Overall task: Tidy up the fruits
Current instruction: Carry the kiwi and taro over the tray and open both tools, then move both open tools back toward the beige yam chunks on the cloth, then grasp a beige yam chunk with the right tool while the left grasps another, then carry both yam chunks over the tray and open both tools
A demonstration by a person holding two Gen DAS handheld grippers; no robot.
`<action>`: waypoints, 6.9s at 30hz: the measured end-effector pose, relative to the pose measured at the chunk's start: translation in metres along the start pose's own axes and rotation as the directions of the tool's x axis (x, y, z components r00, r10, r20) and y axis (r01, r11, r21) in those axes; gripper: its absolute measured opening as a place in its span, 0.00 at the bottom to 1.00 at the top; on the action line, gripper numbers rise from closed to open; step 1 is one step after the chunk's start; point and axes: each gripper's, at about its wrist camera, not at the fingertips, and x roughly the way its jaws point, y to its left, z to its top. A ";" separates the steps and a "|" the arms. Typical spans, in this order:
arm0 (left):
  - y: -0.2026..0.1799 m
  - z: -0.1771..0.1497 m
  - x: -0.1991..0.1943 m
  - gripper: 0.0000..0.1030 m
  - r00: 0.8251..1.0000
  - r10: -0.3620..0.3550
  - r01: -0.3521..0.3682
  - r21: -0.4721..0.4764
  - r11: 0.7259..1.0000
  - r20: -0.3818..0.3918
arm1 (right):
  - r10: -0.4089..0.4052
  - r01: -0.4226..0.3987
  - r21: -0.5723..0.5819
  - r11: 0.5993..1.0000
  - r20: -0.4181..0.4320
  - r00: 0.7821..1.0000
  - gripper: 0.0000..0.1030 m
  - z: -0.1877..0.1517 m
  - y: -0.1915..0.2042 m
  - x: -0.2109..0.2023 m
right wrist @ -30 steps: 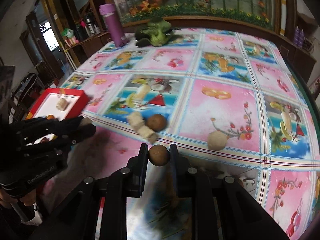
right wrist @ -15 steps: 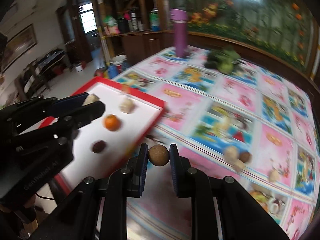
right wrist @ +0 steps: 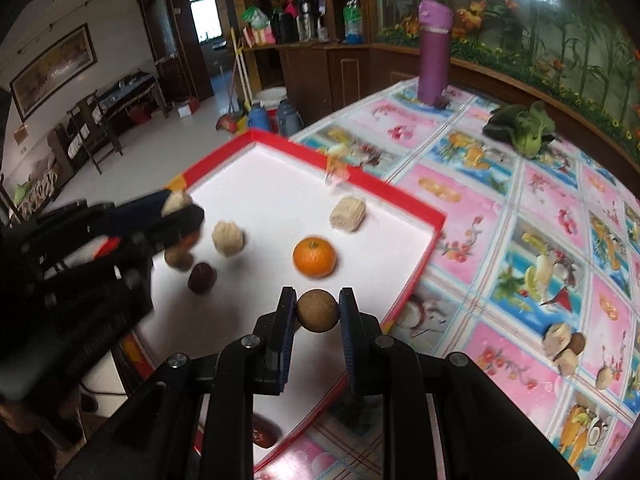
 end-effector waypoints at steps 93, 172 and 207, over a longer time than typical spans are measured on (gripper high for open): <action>-0.203 0.037 0.049 0.47 0.979 -0.125 0.168 0.281 0.945 -0.164 | -0.101 0.092 0.297 0.950 0.015 0.995 0.36 -0.085 -0.201 -0.060; -0.020 0.011 0.015 0.31 0.990 -0.101 0.100 -0.012 0.995 -0.099 | 0.111 -0.115 0.073 0.991 0.051 0.992 0.24 0.009 -0.041 -0.013; 0.046 0.043 0.070 0.62 0.983 0.022 -0.024 -0.007 1.000 -0.181 | 0.081 -0.080 -0.005 0.997 0.098 0.992 0.34 0.005 -0.016 -0.021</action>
